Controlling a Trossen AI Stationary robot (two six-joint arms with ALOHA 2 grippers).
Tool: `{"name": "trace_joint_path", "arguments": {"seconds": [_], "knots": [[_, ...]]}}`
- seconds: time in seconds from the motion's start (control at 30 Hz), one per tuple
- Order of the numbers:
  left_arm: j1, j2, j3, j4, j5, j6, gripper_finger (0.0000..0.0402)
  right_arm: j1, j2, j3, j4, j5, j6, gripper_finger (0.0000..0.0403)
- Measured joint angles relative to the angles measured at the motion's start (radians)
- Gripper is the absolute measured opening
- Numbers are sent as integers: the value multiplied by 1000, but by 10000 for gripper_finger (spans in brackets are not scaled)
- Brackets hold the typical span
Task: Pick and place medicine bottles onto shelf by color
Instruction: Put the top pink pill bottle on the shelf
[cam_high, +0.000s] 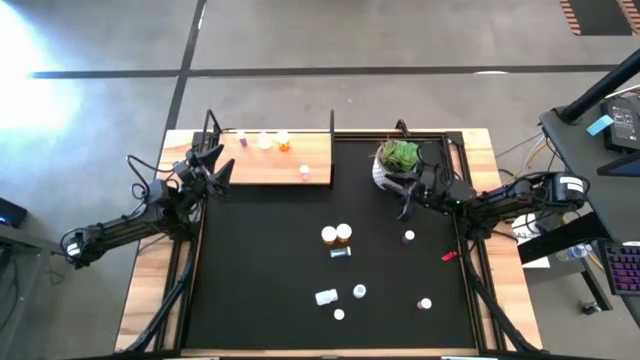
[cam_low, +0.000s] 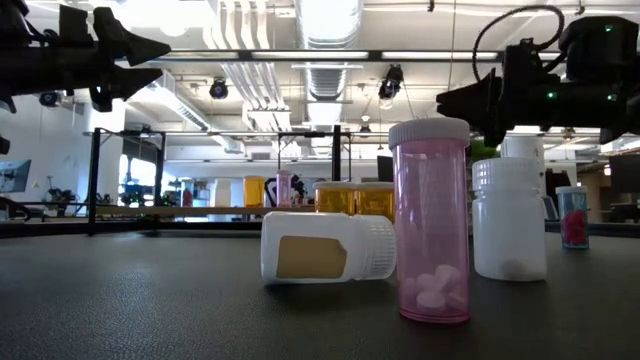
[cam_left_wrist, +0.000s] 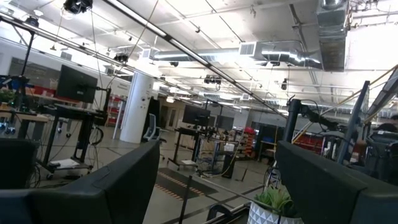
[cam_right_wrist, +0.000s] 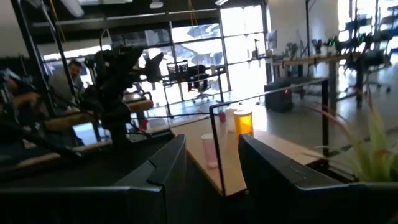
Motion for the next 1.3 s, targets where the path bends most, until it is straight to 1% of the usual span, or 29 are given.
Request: {"name": "trace_joint_path", "arguments": {"seconds": [0.17,0.77,0.83,0.93,1.0,1.13,1.3], "knots": [[0,0,0,0,0,0,306,0,0,11,0,0,84,139],[0,0,0,0,0,0,306,0,0,13,-1,0,80,139],[0,0,0,20,10,-2,306,0,0,13,-1,0,80,139],[0,-11,0,93,21,2,306,0,0,13,-1,0,80,139],[0,-10,0,98,21,6,306,0,0,13,-1,0,80,139],[0,12,9,109,17,5,306,0,0,13,-1,0,80,139],[0,87,64,114,-49,-2,306,0,0,14,-1,0,80,139]]}}
